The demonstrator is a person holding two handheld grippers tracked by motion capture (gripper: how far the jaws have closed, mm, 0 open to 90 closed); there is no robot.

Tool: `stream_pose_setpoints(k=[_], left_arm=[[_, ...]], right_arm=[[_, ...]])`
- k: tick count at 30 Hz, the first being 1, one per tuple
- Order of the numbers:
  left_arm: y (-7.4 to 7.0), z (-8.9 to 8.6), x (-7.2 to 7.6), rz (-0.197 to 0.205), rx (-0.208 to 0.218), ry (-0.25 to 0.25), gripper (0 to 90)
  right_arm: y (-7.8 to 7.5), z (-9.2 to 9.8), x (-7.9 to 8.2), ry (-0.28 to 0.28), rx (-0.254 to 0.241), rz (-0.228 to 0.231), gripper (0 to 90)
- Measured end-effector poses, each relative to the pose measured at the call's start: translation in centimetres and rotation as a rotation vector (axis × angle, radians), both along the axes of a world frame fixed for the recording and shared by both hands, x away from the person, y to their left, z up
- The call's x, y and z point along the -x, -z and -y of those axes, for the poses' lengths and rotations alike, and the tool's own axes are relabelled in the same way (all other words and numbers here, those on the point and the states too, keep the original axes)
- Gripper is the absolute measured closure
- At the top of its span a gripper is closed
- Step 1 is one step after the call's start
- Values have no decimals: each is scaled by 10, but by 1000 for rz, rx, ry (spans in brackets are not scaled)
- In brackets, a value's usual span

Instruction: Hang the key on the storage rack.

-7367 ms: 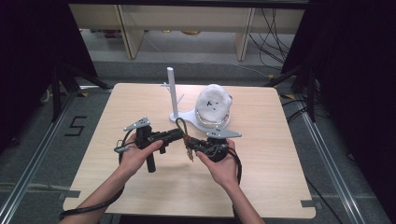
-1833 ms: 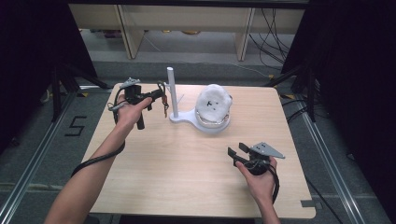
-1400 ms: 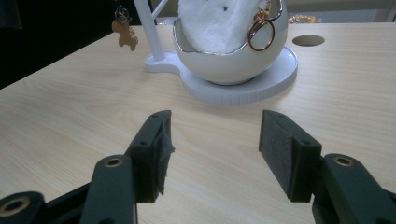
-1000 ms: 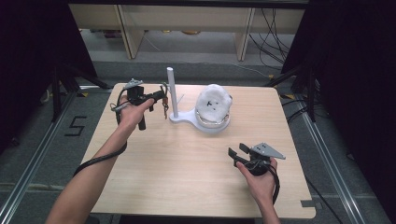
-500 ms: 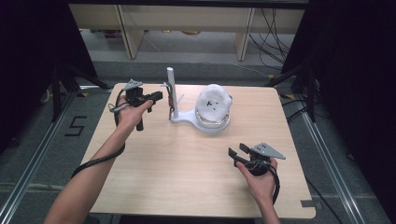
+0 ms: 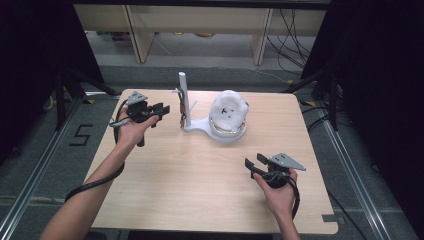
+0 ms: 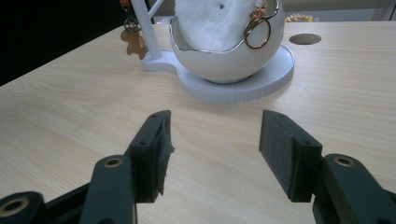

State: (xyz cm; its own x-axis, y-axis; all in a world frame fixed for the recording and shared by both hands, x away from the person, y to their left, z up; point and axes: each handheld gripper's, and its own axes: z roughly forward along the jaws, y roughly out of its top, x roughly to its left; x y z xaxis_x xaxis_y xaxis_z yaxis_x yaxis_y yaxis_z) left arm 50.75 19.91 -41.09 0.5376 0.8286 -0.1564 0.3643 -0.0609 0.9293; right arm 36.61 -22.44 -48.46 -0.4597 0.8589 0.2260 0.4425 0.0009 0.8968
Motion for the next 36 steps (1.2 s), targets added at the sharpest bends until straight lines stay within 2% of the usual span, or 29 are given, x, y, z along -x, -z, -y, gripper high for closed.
stream_pose_setpoints(k=[1,2,4,9,10,11,14,15,16,17,24,25,26,32,36], left_arm=[[0,-1,3,5,-11,1,597],[-1,-2,5,8,-17,3,583],[-1,-5,9,13,-27,2,556],[1,-11,22,12,-51,8,512],[2,-13,25,13,-54,7,506],[3,-16,30,15,-55,4,500],[6,-21,37,18,-50,-1,493],[6,-22,39,19,-49,-5,488],[8,-25,43,22,-48,-7,485],[9,-26,46,24,-47,-9,469],[16,-40,67,32,-24,-27,434],[19,-44,73,35,-29,-34,432],[21,-45,76,40,-24,-37,428],[32,-54,93,54,-24,-64,414],[49,-59,110,55,-30,-81,410]], right_arm=[[0,0,0,0,-5,-7,447],[0,2,-2,-16,18,18,447],[0,2,-2,-15,18,19,446],[-1,3,0,0,21,-1,445],[1,3,-2,-5,29,24,444],[0,2,1,12,12,-5,444],[-1,2,1,14,5,-12,443],[-1,3,1,16,8,-4,443],[0,5,-1,8,33,23,442],[0,2,1,13,-2,-8,442],[0,3,0,9,-1,-5,440],[0,4,0,10,-3,-7,440],[1,6,-2,-3,19,17,440],[1,7,-1,2,15,0,439],[3,9,-2,13,33,11,439]])
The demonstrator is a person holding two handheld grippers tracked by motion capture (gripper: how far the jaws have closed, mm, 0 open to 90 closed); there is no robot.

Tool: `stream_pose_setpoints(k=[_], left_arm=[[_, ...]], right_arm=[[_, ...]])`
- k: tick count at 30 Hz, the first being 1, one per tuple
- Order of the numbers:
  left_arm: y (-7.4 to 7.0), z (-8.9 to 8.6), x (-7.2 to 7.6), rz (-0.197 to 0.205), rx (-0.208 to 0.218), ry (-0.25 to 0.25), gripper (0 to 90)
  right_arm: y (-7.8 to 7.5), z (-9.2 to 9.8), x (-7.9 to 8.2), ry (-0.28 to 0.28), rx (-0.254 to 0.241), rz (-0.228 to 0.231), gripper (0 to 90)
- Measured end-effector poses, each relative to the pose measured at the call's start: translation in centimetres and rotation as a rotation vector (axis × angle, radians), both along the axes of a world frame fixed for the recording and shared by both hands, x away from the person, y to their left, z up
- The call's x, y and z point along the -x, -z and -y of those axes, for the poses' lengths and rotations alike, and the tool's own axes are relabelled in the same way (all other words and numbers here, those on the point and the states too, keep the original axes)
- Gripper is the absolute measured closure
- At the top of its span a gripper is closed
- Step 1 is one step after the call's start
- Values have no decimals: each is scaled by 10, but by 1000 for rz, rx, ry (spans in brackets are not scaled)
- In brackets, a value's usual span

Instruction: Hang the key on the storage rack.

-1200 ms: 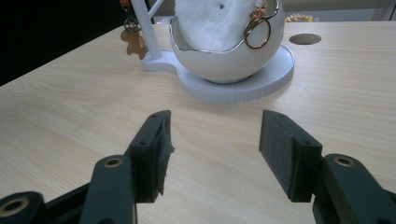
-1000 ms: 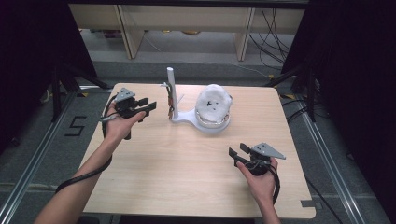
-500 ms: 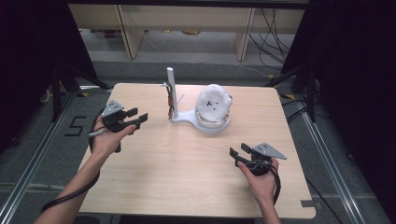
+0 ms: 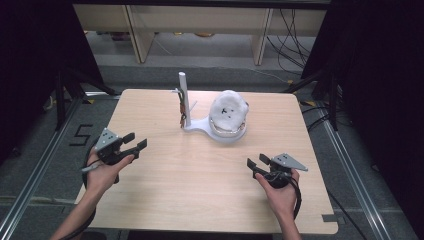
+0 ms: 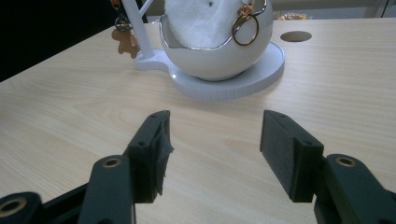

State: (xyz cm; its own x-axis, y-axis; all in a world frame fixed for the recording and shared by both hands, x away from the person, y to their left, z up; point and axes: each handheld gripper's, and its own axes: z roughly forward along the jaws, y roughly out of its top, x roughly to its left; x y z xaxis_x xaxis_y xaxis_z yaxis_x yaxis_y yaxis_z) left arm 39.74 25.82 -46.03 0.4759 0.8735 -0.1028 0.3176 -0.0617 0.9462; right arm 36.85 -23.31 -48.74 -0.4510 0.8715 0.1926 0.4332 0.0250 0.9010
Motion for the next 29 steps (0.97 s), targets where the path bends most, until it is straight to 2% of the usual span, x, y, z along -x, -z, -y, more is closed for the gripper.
stream_pose_setpoints(k=[1,4,5,8,10,11,15,16,17,19,20,21,24,25,26,27,29], left_arm=[[0,0,0,0,0,0,410],[13,-2,9,6,2,-20,410],[22,-4,14,12,1,-28,410],[30,-5,20,11,-3,-41,410],[39,-6,23,19,8,-50,408],[41,-6,25,15,7,-55,408],[54,-5,27,14,4,-56,400],[54,-4,28,7,-8,-59,398],[57,-3,27,18,-7,-54,397],[60,-2,28,22,-17,-54,395],[61,-1,29,22,-20,-53,394],[63,1,29,23,-18,-48,394],[63,3,30,40,-17,-45,393],[63,3,30,39,-23,-42,393],[63,3,30,34,-30,-46,393],[63,3,31,36,-24,-53,392],[63,3,31,36,-19,-57,391]], right_arm=[[0,0,0,0,0,0,439],[1,-1,1,9,-9,-10,439],[2,0,0,1,3,7,438],[2,0,0,0,6,-1,438],[2,-2,2,11,-18,-40,438],[3,-2,2,11,-22,-28,437],[6,-2,2,11,-13,-31,437],[6,0,0,3,14,-12,436],[6,-2,2,13,-13,-33,436],[7,-1,2,16,-3,-34,435],[9,1,0,6,9,-4,435],[9,-1,2,16,-15,-33,435],[9,-1,3,17,-20,-38,434],[10,0,2,12,-1,-31,434],[9,-1,3,15,-13,-46,434],[10,2,2,8,20,-20,434],[10,2,2,9,19,-21,434]])
